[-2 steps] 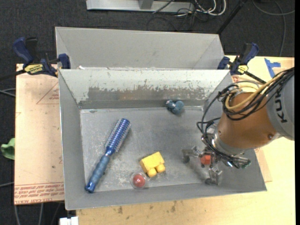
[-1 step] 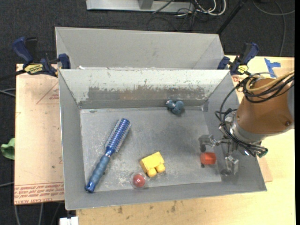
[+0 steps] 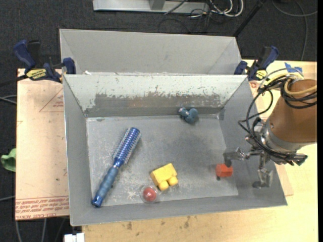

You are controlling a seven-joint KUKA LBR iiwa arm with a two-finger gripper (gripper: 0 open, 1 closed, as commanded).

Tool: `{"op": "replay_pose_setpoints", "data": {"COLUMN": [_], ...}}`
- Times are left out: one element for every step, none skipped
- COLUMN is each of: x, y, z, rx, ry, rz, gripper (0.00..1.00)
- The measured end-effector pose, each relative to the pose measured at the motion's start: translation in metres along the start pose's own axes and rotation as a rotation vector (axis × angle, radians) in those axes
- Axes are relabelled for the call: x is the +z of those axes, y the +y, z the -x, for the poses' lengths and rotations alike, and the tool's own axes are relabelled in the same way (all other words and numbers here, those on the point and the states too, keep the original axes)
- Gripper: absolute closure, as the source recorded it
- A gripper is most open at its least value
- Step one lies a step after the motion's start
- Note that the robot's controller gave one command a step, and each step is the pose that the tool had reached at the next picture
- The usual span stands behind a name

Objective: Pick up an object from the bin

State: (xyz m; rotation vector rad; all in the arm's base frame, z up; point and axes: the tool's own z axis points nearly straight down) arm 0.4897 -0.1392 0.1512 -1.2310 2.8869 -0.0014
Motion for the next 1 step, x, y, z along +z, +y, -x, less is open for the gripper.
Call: {"op": "replay_pose_setpoints", "data": {"x": [0.0826], "y": [-0.0133], "z": [0.0254], "rx": [0.084], "ry": [-0.006], "rz": [0.005], "gripper": [0.0]}}
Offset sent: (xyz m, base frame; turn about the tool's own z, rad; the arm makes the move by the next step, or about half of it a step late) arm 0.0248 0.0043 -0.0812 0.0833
